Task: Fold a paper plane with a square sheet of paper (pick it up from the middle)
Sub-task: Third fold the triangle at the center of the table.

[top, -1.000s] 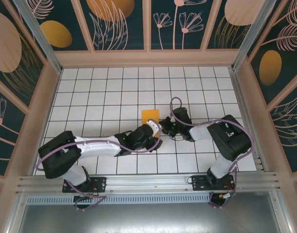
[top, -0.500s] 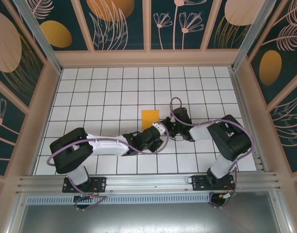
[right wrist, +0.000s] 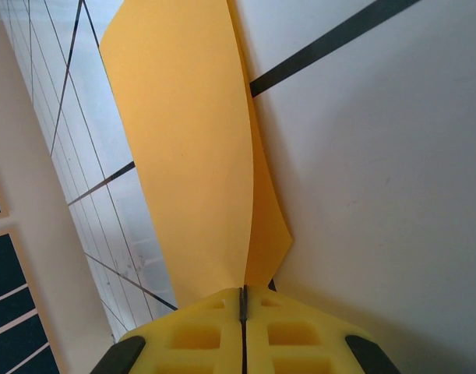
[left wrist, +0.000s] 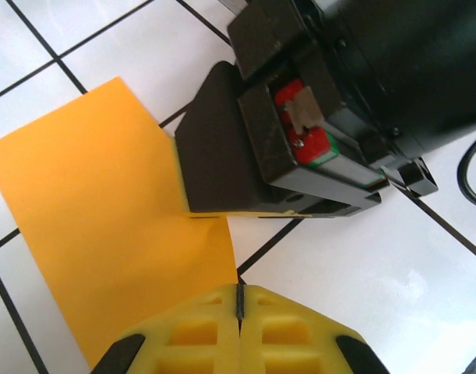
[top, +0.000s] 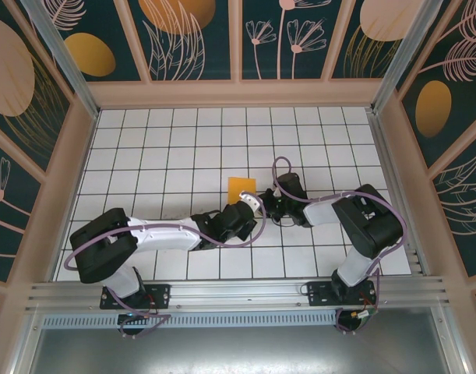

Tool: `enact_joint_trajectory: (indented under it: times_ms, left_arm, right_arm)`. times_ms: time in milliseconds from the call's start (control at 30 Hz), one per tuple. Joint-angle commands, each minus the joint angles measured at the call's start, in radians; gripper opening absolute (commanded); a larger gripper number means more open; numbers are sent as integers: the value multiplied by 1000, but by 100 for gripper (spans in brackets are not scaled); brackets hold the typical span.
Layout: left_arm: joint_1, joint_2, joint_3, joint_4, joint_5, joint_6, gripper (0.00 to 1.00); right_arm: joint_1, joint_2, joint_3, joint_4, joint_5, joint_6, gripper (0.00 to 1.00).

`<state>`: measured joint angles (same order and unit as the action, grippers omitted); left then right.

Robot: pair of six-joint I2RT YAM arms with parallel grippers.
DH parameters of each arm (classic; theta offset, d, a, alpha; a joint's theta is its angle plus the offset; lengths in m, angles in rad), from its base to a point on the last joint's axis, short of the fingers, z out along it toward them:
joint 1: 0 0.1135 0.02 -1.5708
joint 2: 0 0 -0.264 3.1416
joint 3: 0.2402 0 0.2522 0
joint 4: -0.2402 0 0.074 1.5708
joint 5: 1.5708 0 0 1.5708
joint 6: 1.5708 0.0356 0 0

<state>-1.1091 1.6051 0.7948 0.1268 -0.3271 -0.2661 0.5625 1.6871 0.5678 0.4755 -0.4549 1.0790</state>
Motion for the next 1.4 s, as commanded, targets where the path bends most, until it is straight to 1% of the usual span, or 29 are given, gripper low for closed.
enact_joint_trajectory:
  times_ms: [0, 167, 233, 300, 367, 433, 533, 700, 800, 933, 1033, 1100, 1167, 1233, 1300, 1367]
  left_arm:
    - [-6, -27, -15, 13, -32, -4, 0]
    - [-7, -21, -10, 5, -23, 0, 0]
    - [-8, -22, -10, 7, -4, 9, 0]
    - [-6, -20, -8, 2, 32, 24, 17]
    - [-7, -16, -8, 1, 72, 38, 25]
    - [-8, -10, 3, -7, 110, 53, 35]
    - [-7, 10, 20, -27, 148, 64, 46]
    - [-7, 47, 35, -46, 99, 64, 55]
    - [-7, 70, 47, -44, 82, 69, 57]
    - [-7, 93, 60, -48, 50, 70, 56]
    - [-7, 91, 60, -45, 30, 67, 49]
    - [-7, 85, 56, -42, 25, 62, 40]
    - [-8, 76, 52, -40, 22, 60, 26]
    - [-8, 65, 49, -38, 23, 56, 18]
    - [-7, 48, 44, -35, 25, 53, 7]
    - [-8, 37, 40, -35, 16, 49, 0]
  right_arm:
    - [-3, -6, 14, -11, -1, -8, 9]
    - [-3, -8, 14, -8, -2, -8, 9]
    - [-3, -7, 14, -7, -5, -9, 7]
    - [-3, -7, 11, 6, -10, -5, 4]
    - [-3, -8, 11, 9, -10, -2, 3]
    - [-3, -8, 15, 9, -10, -2, 2]
    - [-3, -8, 15, 10, -11, -1, 2]
    - [-3, -11, 11, 9, -10, 1, 2]
    - [-3, -8, 10, 6, -8, 0, 2]
    - [-3, -3, 8, 8, -6, 3, 2]
    - [-3, -3, 9, 5, -6, 3, 2]
    - [-3, -3, 10, 0, -5, -1, 3]
    - [-4, -6, 16, -11, -2, -5, 3]
    - [-3, -9, 19, -22, 2, -11, 3]
    - [-4, -13, 21, -32, 5, -14, 3]
    - [-4, -16, 21, -35, 6, -16, 3]
